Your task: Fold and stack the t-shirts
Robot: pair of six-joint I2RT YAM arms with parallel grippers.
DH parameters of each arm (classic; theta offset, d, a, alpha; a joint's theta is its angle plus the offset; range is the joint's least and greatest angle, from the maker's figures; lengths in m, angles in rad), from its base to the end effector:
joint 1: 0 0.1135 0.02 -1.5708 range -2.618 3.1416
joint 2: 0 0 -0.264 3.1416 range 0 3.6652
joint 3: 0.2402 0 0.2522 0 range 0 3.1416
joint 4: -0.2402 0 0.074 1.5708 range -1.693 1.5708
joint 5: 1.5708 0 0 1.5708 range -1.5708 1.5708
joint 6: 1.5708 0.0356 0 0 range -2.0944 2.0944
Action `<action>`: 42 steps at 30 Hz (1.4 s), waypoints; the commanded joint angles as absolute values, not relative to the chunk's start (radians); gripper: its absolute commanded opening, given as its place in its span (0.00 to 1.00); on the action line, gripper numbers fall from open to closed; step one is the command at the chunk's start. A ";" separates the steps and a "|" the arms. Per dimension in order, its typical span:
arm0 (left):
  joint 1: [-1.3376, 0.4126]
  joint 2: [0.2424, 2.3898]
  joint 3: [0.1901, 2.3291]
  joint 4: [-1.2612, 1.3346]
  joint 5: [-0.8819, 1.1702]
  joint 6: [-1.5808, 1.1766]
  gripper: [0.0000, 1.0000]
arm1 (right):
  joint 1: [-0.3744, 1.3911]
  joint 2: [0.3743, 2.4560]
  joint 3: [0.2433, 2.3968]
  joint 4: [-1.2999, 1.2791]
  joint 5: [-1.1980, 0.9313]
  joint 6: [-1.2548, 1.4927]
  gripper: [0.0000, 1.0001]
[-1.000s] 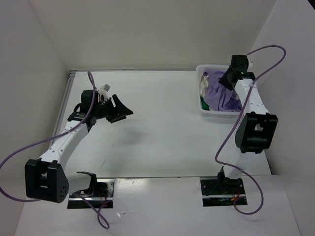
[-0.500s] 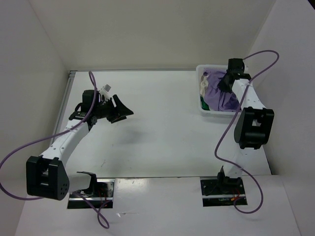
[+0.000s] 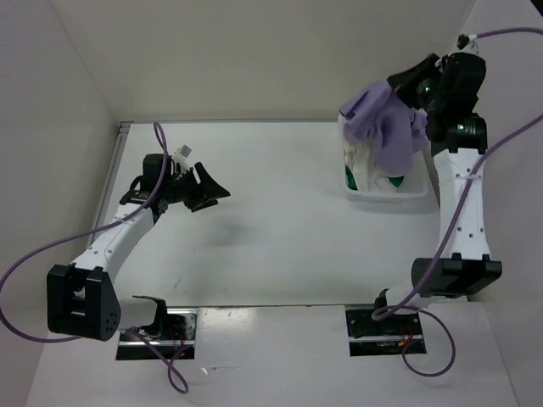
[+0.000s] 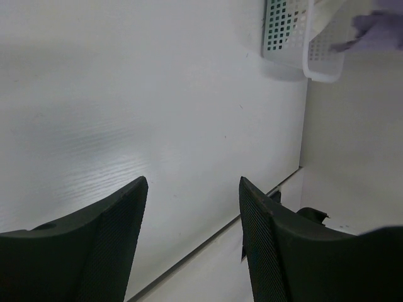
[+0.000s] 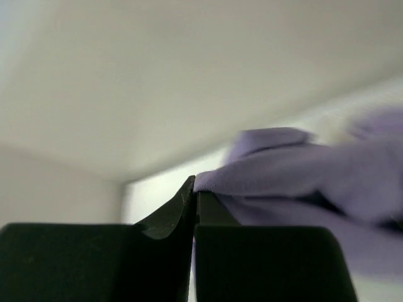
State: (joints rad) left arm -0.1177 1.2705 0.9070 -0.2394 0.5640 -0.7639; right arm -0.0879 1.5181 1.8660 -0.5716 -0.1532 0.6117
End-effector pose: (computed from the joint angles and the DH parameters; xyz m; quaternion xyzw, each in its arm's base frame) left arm 0.2738 -0.0515 0.2756 -0.1472 0.8473 -0.4135 0.2991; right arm 0.3216 -0.0229 0.4928 0.2222 0.7485 0.2188 0.5852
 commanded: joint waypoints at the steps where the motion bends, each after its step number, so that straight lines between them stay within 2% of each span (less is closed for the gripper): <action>1: -0.080 1.284 0.953 -0.224 0.560 -0.782 0.68 | 0.026 1.474 2.014 -0.384 -0.432 0.761 0.00; 6: 0.026 1.284 0.901 -0.236 0.541 -0.836 0.68 | 0.251 1.618 2.259 -0.192 -0.685 0.974 0.00; 9: 0.087 1.284 0.891 -0.258 0.529 -0.847 0.68 | 0.265 1.722 2.477 -0.181 -0.735 1.009 0.00; 11: 0.106 1.284 0.881 -0.258 0.517 -0.871 0.68 | 0.265 1.762 2.564 -0.152 -0.753 1.029 0.00; 13: 0.135 1.284 0.867 -0.247 0.528 -0.890 0.70 | 0.265 1.763 2.565 -0.210 -0.724 0.979 0.00; 15: 0.153 1.284 0.856 -0.235 0.540 -0.904 0.71 | 0.265 1.737 2.444 -0.209 -0.741 0.914 0.00; 16: 0.172 1.284 0.847 -0.235 0.540 -0.913 0.71 | 0.253 1.667 2.213 -0.149 -0.741 0.899 0.00; 18: 0.181 1.275 0.847 -0.235 0.540 -0.913 0.71 | 0.241 1.587 1.942 -0.062 -0.741 0.869 0.00; 19: 0.192 1.275 0.847 -0.235 0.528 -0.913 0.71 | 0.232 1.539 1.714 -0.036 -0.717 0.847 0.00; 20: 0.192 1.275 0.847 -0.235 0.528 -0.913 0.71 | 0.218 1.529 1.621 -0.047 -0.683 0.824 0.00; 21: 0.192 1.275 0.847 -0.235 0.519 -0.913 0.71 | 0.195 1.529 1.457 -0.048 -0.666 0.789 0.05; 22: 0.192 1.275 0.847 -0.235 0.518 -0.904 0.71 | 0.184 1.529 1.392 -0.048 -0.649 0.776 0.12; 23: 0.192 1.275 0.847 -0.235 0.506 -0.891 0.71 | 0.175 1.558 1.344 -0.086 -0.614 0.764 0.21; 24: 0.192 1.275 0.847 -0.244 0.476 -0.881 0.71 | 0.175 1.578 1.310 -0.128 -0.545 0.714 0.35; 26: 0.192 1.284 0.857 -0.270 0.428 -0.841 0.71 | 0.175 1.607 1.310 -0.254 -0.441 0.677 0.48; 27: 0.192 1.284 0.857 -0.270 0.428 -0.827 0.71 | 0.175 1.608 1.296 -0.271 -0.414 0.664 0.48; 28: 0.192 1.284 0.857 -0.282 0.402 -0.807 0.71 | 0.187 1.597 1.283 -0.281 -0.387 0.664 0.53; 29: 0.175 1.284 0.857 -0.282 0.388 -0.807 0.71 | 0.198 1.568 1.267 -0.281 -0.359 0.664 0.55; 30: 0.163 1.284 0.857 -0.282 0.376 -0.795 0.71 | 0.213 1.557 1.253 -0.297 -0.330 0.664 0.55; 31: 0.149 1.284 0.847 -0.282 0.364 -0.795 0.70 | 0.230 1.557 1.243 -0.310 -0.286 0.643 0.43; 35: 0.052 1.330 0.836 -0.264 0.299 -0.773 0.66 | 0.349 1.557 1.189 -0.374 -0.233 0.623 0.09; 38: -0.078 1.411 0.894 -0.255 0.229 -0.739 0.62 | 0.417 1.577 1.141 -0.394 -0.203 0.623 0.04; 42: -0.257 1.523 1.046 -0.235 0.140 -0.666 0.62 | 0.462 1.577 1.053 -0.394 -0.181 0.670 0.04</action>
